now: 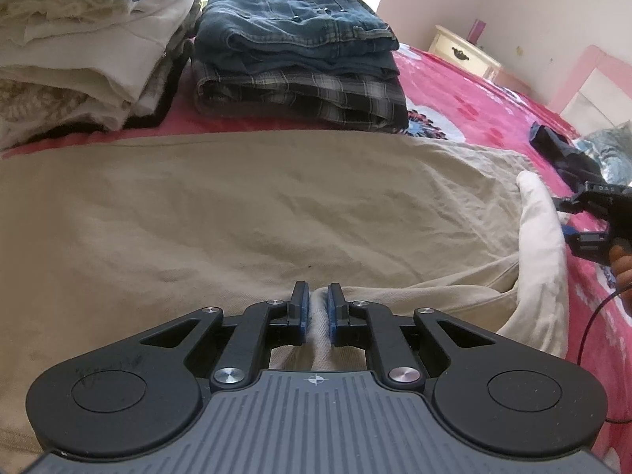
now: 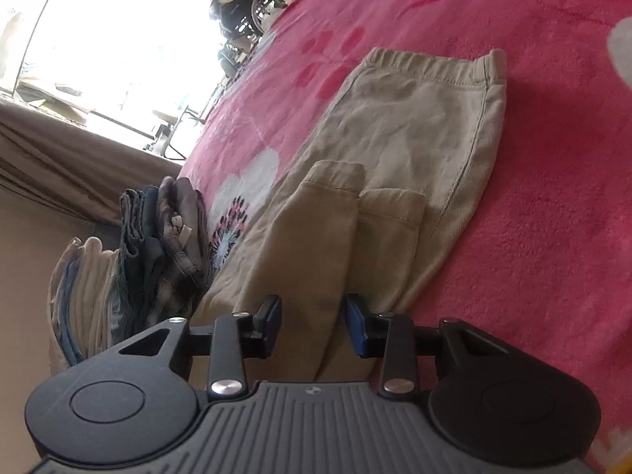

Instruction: Fold clothes

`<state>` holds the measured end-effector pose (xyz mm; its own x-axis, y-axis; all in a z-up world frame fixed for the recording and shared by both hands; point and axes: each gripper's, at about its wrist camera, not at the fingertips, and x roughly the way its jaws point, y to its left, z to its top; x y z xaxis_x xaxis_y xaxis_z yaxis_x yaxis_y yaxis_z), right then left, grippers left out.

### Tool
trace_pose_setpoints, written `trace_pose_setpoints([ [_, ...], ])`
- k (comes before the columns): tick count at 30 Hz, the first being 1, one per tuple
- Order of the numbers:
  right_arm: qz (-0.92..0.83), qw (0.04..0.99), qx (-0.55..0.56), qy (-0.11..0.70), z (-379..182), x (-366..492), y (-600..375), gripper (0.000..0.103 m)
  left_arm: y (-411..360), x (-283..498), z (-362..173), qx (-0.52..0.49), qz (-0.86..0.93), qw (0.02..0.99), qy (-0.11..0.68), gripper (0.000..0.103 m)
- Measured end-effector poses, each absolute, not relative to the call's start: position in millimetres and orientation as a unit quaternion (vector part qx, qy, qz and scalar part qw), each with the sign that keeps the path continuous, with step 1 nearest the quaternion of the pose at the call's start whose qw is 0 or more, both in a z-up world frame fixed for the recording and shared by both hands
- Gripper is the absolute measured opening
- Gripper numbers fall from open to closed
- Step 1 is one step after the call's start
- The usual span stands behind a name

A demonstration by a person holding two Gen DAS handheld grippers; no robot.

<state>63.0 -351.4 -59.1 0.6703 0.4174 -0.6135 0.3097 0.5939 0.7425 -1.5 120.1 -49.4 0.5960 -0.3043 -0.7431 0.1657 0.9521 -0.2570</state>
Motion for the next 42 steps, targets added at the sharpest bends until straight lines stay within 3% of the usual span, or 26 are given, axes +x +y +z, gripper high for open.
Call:
trace_pose_setpoints([
  [7,0.029,0.78,0.492,0.386,-72,65,-356,0.029,120,2,-55,-0.083,-0.129,0.889,0.432,0.012],
  [8,0.03,0.777,0.498,0.383,-74,65,-357,0.022,120,3,-56,-0.084,-0.129,0.888,0.433,0.012],
  [9,0.031,0.774,0.505,0.38,-76,65,-357,0.004,120,3,-57,-0.085,-0.128,0.888,0.433,0.012],
  [10,0.031,0.776,0.505,0.378,-76,64,-356,0.003,120,3,-58,-0.085,-0.127,0.888,0.433,0.012],
  [18,0.047,0.824,0.474,0.307,13,5,-361,0.003,115,4,-55,-0.066,-0.125,0.891,0.431,0.013],
  [24,0.021,0.848,0.457,0.267,81,-85,-384,0.002,116,1,-49,-0.066,-0.127,0.891,0.431,0.02],
  [30,-0.055,0.825,0.476,0.301,80,-135,-405,0.003,114,-13,-26,-0.048,-0.136,0.897,0.418,0.024],
  [36,-0.023,0.832,0.478,0.279,108,-122,-410,0.002,156,-66,25,-0.039,-0.092,0.915,0.39,0.026],
  [42,-0.009,0.889,0.385,0.248,157,-108,-400,0.002,233,-157,57,-0.063,0.005,0.913,0.403,0.028],
])
